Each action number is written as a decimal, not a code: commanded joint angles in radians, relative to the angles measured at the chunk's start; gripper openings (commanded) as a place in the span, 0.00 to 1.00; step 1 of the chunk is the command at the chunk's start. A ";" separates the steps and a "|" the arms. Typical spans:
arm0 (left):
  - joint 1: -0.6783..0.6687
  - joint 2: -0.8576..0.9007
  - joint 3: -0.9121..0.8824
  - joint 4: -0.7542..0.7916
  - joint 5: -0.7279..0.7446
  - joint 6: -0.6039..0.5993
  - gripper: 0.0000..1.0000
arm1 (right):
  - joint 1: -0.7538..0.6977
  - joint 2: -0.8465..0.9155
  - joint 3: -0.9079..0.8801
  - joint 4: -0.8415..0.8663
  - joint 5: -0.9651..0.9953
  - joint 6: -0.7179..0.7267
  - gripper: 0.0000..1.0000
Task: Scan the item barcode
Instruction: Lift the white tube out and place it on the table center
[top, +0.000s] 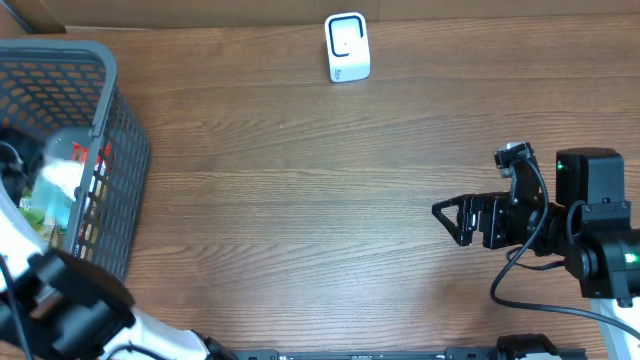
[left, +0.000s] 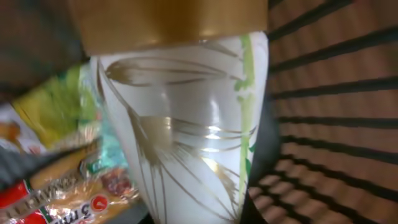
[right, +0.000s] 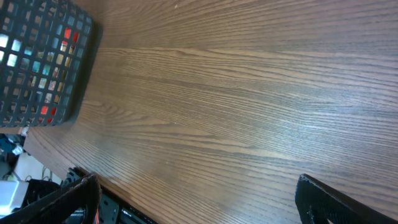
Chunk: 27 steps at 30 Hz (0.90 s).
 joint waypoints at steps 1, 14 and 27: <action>-0.025 -0.168 0.108 0.017 0.040 0.058 0.04 | 0.005 -0.003 0.018 0.005 0.002 -0.008 1.00; -0.236 -0.457 0.185 -0.011 0.304 0.285 0.04 | 0.005 -0.003 0.018 0.005 0.011 -0.008 1.00; -0.793 -0.338 -0.096 -0.184 0.285 0.314 0.04 | 0.005 -0.003 0.018 0.005 0.015 -0.008 1.00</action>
